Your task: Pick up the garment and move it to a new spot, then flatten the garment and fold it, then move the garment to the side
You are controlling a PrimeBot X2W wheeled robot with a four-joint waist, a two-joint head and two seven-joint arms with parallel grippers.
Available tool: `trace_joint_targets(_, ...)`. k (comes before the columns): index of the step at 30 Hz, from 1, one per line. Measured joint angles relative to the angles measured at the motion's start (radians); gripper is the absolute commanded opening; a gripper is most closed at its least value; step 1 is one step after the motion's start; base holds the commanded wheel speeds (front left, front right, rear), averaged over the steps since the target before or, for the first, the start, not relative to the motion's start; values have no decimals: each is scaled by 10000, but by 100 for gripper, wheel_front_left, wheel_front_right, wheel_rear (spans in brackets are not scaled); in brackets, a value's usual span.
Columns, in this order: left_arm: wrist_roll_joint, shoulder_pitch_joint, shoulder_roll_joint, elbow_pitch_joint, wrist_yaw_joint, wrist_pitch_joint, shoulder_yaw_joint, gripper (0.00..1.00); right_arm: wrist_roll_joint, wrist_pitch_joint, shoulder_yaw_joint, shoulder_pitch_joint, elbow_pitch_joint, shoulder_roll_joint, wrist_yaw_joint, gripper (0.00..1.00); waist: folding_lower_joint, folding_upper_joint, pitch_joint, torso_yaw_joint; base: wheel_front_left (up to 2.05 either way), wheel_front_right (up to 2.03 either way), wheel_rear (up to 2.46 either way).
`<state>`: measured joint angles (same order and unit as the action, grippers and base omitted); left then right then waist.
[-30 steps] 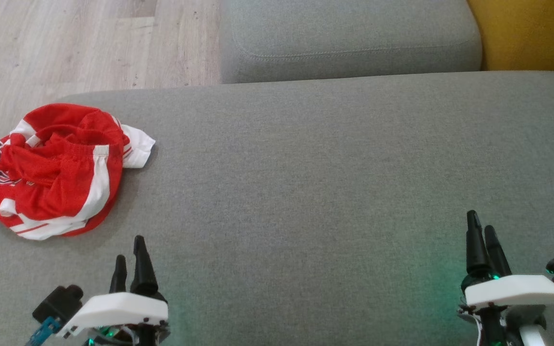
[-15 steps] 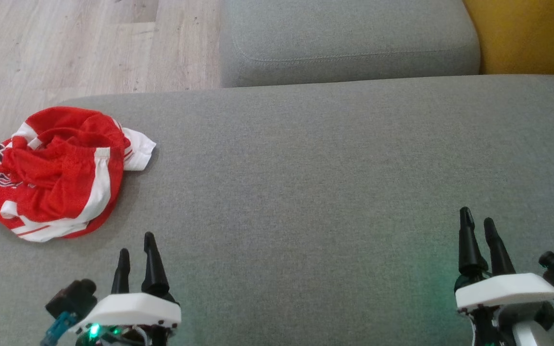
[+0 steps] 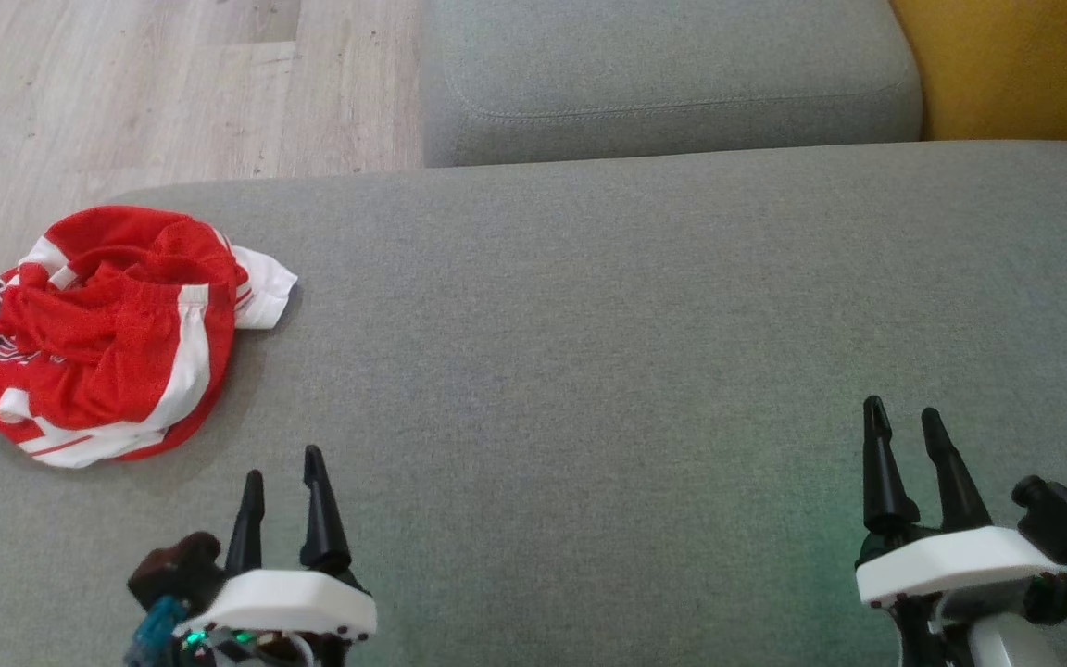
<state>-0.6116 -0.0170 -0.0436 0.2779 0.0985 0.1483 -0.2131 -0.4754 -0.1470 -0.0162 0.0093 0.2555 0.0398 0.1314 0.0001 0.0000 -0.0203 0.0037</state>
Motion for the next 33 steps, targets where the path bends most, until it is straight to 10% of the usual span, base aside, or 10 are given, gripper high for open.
trace_joint_targets(33,3206,-185,-25,151,690,922,-1103,100,4192,-924,136,37,268,6,0,100,0,0,-400,91,0,0,0)
